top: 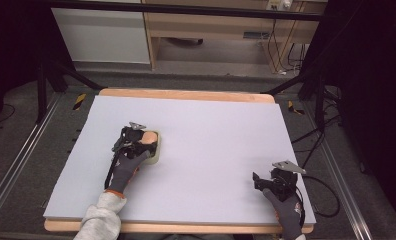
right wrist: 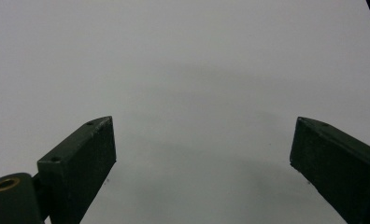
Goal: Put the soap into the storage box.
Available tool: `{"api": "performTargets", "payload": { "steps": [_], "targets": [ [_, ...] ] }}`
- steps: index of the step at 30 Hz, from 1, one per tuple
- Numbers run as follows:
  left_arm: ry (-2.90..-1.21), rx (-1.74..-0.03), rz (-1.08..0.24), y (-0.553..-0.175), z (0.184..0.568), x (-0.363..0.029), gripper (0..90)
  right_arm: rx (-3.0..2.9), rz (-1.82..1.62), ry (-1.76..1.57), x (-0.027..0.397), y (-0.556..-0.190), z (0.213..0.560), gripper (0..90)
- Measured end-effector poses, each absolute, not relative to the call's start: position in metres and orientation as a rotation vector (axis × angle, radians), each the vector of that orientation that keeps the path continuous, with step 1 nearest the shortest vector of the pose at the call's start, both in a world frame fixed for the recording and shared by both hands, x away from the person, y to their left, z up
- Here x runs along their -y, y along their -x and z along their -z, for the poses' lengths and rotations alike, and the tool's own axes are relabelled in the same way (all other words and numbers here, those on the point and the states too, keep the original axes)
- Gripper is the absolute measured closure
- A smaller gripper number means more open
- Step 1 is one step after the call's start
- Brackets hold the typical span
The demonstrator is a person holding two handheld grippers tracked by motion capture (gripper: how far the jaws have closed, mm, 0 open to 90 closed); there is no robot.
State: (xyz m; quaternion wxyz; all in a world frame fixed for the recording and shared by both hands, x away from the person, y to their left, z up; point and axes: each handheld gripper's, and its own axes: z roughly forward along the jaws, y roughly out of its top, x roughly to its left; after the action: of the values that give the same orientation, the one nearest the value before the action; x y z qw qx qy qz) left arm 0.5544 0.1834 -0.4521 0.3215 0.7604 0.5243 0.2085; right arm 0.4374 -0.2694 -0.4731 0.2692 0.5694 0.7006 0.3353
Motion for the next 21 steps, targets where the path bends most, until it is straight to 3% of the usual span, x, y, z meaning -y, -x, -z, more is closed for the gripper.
{"api": "performTargets", "payload": {
  "steps": [2,21],
  "targets": [
    [-1.989,-1.372,-0.543,-0.554,0.45,-0.184,26.8,-1.889,-0.904,-1.534,0.269,-0.437,0.473,7.4],
    [-1.886,-1.277,-0.578,-0.521,0.421,-0.199,23.6,-1.873,-0.901,-1.54,0.271,-0.437,0.473,7.2]
  ]
}}
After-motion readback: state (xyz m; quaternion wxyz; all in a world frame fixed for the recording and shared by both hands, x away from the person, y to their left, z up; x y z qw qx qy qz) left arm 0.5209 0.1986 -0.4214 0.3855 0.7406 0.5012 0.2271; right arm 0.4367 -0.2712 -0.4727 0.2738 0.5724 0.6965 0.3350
